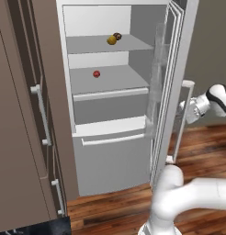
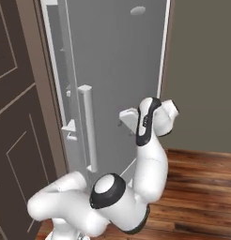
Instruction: Place the squash in the correct fridge rack based on whether it is a fruit or vegetable. Finally, close the fridge door.
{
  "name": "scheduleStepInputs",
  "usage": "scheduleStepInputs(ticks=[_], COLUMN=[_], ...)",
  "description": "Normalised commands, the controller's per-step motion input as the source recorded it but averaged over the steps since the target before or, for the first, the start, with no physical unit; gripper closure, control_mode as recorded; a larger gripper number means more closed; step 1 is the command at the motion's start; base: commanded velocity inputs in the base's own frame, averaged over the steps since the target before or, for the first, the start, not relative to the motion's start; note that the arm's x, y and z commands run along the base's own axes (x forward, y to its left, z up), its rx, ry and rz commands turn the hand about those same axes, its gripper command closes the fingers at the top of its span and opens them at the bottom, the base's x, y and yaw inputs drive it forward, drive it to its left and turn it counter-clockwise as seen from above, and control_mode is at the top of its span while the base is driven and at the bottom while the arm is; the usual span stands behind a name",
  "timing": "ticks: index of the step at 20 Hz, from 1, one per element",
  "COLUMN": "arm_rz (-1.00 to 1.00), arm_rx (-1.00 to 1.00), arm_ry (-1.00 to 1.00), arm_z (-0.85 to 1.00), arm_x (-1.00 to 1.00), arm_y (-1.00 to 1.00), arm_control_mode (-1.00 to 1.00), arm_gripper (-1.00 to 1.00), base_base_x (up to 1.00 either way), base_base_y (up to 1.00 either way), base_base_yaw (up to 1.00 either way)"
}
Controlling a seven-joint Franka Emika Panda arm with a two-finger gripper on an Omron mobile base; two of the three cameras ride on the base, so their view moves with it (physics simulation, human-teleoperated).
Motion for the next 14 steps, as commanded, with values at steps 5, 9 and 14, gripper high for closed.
scheduleStepInputs(ticks=[5,9,14], arm_rz=[-0.03,-0.15,-0.15], arm_rx=[-0.05,-0.03,-0.03], arm_ry=[-0.17,-0.1,-0.01], arm_z=[0.09,0.0,-0.03], arm_x=[0.26,0.39,0.39], arm_y=[0.89,0.71,0.56], arm_control_mode=[-1.0,-1.0,-1.0], arm_gripper=[-1.0,-1.0,-1.0], base_base_x=[0.0,0.0,0.0], base_base_y=[0.0,0.0,0.0], base_base_yaw=[0.0,0.0,0.0])
